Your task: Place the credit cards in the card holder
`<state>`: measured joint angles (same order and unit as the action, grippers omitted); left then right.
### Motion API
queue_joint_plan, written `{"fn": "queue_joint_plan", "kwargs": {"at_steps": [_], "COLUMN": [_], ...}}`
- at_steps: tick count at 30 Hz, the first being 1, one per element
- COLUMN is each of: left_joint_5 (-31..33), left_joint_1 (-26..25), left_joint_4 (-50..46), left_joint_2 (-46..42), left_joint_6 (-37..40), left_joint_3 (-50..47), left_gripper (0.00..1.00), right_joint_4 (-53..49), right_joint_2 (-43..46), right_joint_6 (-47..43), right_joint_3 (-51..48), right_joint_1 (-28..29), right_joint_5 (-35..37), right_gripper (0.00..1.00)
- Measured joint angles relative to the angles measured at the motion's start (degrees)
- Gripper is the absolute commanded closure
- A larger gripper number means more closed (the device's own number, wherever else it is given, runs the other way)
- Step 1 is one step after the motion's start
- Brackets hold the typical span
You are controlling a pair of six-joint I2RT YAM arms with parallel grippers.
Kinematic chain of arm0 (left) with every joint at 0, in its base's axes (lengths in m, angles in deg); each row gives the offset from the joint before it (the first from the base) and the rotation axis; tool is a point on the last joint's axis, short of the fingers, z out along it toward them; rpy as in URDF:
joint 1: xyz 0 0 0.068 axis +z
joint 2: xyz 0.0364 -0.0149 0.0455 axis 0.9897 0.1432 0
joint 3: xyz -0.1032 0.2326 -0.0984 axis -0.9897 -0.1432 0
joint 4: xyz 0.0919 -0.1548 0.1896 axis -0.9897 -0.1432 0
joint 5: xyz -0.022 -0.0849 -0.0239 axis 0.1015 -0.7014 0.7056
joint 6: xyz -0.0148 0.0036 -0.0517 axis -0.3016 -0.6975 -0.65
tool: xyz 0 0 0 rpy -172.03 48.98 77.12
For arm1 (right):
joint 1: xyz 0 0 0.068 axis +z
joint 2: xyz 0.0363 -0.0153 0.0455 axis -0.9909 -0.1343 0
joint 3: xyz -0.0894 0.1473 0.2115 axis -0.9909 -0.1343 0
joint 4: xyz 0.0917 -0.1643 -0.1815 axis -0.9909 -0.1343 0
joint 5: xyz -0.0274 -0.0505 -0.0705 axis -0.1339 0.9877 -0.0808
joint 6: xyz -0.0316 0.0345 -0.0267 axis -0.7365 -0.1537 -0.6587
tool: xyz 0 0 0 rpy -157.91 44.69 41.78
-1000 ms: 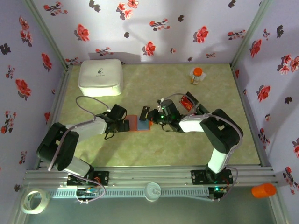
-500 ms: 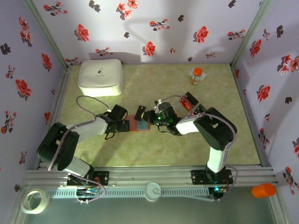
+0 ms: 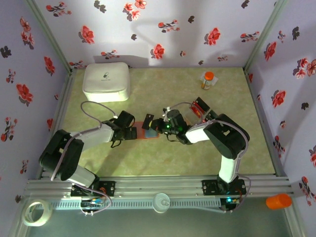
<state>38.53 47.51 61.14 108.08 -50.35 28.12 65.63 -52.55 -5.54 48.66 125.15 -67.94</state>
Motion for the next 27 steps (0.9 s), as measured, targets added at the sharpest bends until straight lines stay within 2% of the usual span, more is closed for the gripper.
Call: {"fn": "queue_joint_plan", "kwargs": {"at_steps": [27], "left_joint_5": [0.0], "left_joint_1": [-0.2], "left_joint_4": [0.0], "left_joint_2": [0.0], "left_joint_6": [0.0], "left_joint_3": [0.0], "left_gripper": [0.0], "right_joint_4": [-0.2], "right_joint_2": [-0.3], "right_joint_6": [0.0], "right_joint_3": [-1.7], "right_joint_1": [0.6], "right_joint_5": [-0.1], "right_gripper": [1.0]}}
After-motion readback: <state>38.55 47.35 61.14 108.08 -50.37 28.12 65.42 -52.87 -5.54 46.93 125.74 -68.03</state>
